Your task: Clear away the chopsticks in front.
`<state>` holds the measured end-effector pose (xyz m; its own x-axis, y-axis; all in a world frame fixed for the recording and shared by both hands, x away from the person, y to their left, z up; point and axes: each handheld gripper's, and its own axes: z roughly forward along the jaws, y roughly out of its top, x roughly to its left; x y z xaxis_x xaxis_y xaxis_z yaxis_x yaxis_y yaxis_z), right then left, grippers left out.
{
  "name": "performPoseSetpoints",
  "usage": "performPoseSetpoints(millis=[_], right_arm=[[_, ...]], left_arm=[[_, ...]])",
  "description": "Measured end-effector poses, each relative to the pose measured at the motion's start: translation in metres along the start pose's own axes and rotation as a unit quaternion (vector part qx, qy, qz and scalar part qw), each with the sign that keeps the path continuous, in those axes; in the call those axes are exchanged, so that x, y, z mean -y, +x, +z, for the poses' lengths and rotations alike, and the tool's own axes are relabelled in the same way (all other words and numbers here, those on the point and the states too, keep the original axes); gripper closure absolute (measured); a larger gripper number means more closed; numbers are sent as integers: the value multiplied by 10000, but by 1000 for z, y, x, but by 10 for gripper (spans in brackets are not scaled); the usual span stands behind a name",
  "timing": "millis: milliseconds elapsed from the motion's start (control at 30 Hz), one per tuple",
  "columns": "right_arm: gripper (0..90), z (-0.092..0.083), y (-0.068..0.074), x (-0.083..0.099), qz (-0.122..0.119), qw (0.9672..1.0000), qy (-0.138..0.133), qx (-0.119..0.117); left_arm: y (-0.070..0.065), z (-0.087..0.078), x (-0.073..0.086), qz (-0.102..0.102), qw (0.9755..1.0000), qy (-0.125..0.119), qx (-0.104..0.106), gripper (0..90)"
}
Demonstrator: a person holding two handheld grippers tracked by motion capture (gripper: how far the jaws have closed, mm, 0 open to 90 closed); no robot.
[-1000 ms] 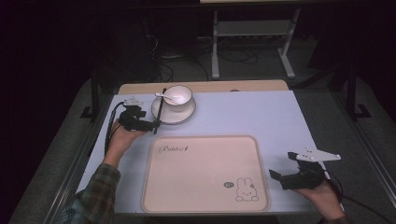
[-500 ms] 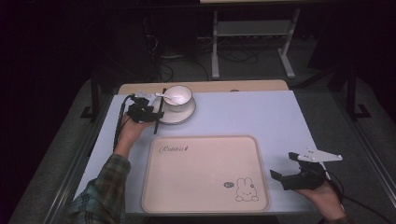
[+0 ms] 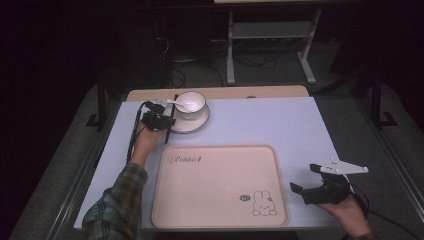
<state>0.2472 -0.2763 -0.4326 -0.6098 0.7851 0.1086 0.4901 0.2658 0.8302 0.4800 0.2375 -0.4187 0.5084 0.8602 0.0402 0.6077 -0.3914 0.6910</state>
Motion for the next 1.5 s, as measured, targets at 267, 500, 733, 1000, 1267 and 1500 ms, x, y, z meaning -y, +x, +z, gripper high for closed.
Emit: performPoseSetpoints(millis=[267, 500, 733, 1000, 1267, 1500], right_arm=[[0, -1, 0, 1, 30, 10000, -16, -6], [0, -2, -1, 1, 38, 10000, -25, -25], [0, -2, -1, 2, 46, 10000, -21, -26], [0, -3, -1, 2, 34, 10000, -25, -23], [0, -4, -1, 3, 28, 10000, -38, -4], [0, -5, 2, 2, -11, 10000, -25, -6]], left_arm=[[1, 6, -6, 9, 9998, 48, -173, 709], [7, 12, -6, -124, 9994, 72, -310, 759], [11, 17, -12, -165, 9991, 112, -364, 788], [13, 23, -18, -176, 9991, 160, -360, 794], [13, 12, -18, -193, 9994, 120, -266, 721], [20, -20, -6, -454, 9989, -96, 89, 695]])
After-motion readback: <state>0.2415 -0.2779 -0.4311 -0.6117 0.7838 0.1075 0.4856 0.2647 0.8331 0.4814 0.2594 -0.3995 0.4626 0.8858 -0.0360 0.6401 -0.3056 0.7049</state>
